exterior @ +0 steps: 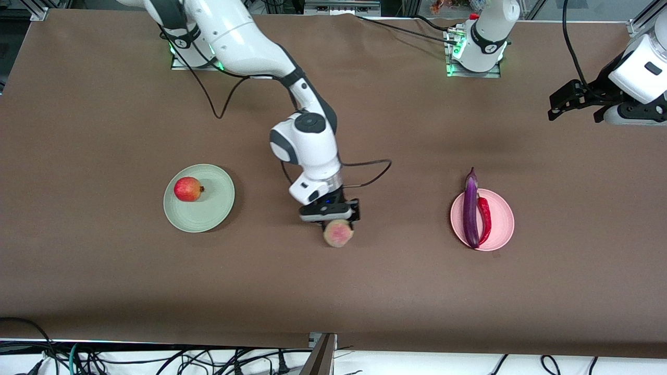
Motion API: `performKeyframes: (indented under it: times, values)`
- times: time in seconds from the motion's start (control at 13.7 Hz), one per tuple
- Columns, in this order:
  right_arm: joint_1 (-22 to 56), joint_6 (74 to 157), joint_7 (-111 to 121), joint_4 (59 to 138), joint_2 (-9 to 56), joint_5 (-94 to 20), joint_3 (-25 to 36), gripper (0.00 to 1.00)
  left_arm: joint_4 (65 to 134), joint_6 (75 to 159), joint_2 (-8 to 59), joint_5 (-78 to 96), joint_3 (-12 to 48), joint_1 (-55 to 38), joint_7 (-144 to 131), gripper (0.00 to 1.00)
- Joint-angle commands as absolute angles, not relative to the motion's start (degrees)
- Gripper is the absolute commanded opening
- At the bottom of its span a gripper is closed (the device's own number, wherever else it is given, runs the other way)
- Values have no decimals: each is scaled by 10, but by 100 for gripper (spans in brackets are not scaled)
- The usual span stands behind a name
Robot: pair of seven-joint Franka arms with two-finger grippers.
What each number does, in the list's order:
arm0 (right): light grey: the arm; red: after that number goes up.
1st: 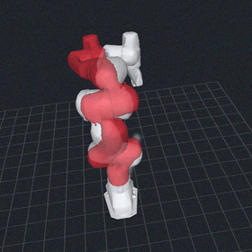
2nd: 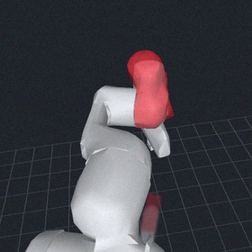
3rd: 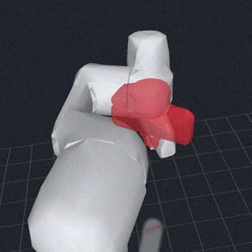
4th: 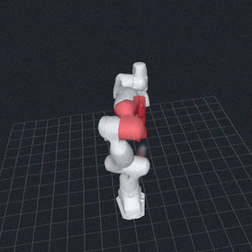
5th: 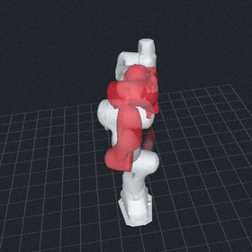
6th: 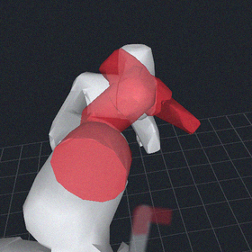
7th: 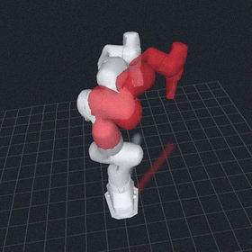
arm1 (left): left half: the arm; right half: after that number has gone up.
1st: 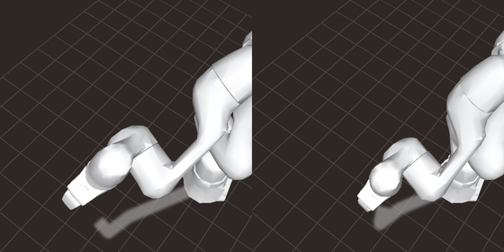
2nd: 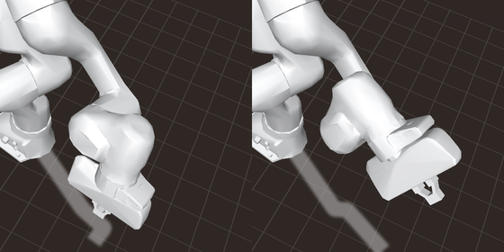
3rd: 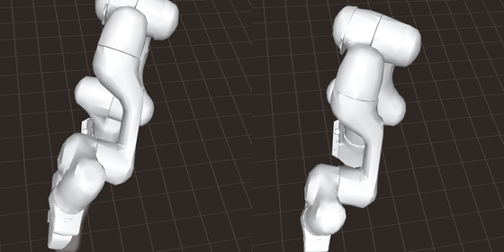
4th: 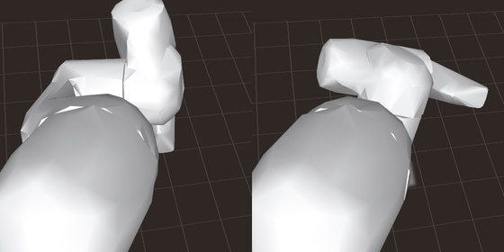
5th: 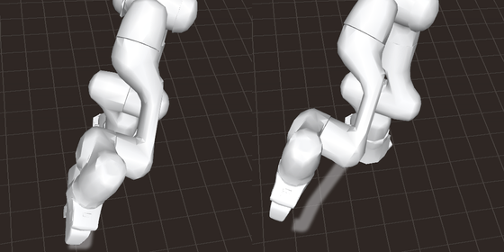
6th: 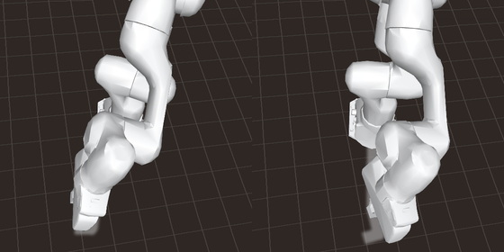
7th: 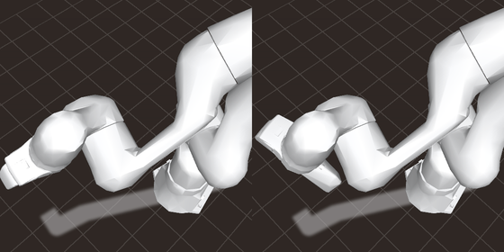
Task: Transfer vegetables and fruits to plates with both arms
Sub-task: 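Carry the peach with the right gripper onto the green plate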
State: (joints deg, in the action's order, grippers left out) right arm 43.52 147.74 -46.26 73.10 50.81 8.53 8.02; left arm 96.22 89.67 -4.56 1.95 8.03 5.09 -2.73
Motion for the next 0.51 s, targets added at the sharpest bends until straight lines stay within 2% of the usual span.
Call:
performKeyframes:
  times: [0.0,0.22,0.44]
  values:
    - [368,1352,-337,778,423,63,32,8,947,884,-40,33,80,50,-29,100]
    - [328,1215,-174,805,369,27,52,8,947,884,-40,33,82,50,-28,100]
    - [311,1193,-48,909,306,28,119,9,947,884,-40,33,82,50,-29,100]
